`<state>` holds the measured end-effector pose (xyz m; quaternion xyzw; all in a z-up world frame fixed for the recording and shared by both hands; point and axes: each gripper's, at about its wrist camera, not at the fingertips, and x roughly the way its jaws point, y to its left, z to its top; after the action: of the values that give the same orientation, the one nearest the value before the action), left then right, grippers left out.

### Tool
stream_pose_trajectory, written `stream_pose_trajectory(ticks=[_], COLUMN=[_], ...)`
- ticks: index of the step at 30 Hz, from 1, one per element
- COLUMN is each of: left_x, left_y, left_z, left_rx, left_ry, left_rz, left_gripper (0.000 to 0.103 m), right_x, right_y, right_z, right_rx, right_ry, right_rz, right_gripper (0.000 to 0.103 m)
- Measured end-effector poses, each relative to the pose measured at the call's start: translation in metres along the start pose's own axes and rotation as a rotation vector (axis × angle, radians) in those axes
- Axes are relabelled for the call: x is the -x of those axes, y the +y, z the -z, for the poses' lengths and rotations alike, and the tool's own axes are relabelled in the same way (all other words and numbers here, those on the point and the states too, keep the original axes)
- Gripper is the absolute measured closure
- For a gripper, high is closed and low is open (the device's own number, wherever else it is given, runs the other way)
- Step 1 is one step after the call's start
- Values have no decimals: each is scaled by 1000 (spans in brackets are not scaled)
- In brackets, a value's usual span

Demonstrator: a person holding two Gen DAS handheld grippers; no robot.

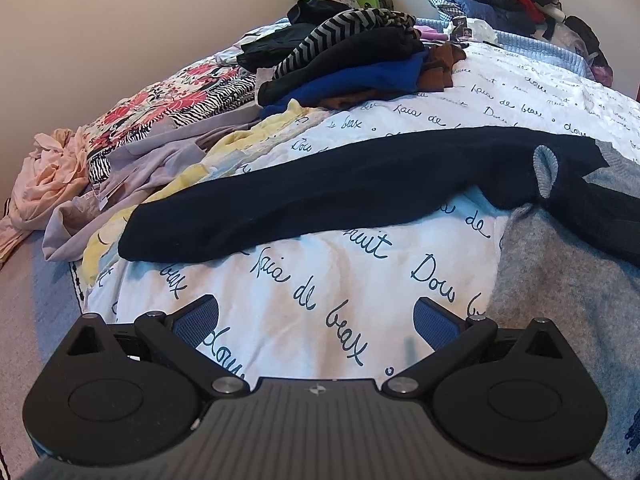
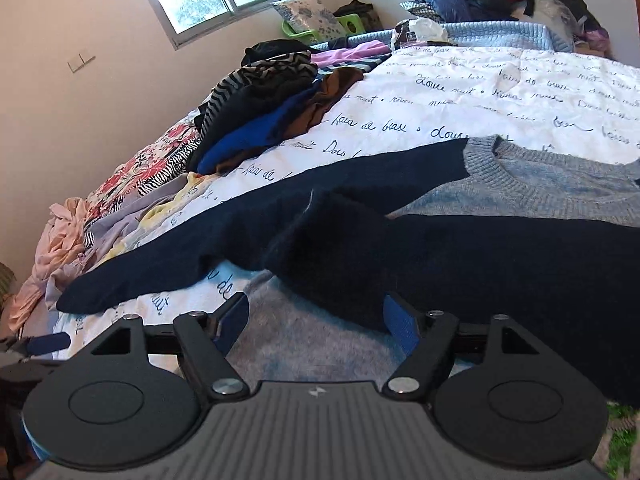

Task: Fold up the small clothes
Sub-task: 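Open the right tool to release the sleeve on the sweater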

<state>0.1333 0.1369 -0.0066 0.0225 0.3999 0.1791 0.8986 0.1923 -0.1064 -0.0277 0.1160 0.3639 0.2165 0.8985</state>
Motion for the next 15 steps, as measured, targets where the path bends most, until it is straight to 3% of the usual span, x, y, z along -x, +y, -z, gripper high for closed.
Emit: stream_pose_trajectory(ticks=[15], left_x=[-8], left_y=[5], left_z=[-1], left_rx=[35], left_ry=[5], left_rz=[-11], left_gripper=[0], right_x=[60], right_y=[-3], right_z=[27], right_rx=[79], right_ry=[-118], right_rz=[92], right_gripper=[25])
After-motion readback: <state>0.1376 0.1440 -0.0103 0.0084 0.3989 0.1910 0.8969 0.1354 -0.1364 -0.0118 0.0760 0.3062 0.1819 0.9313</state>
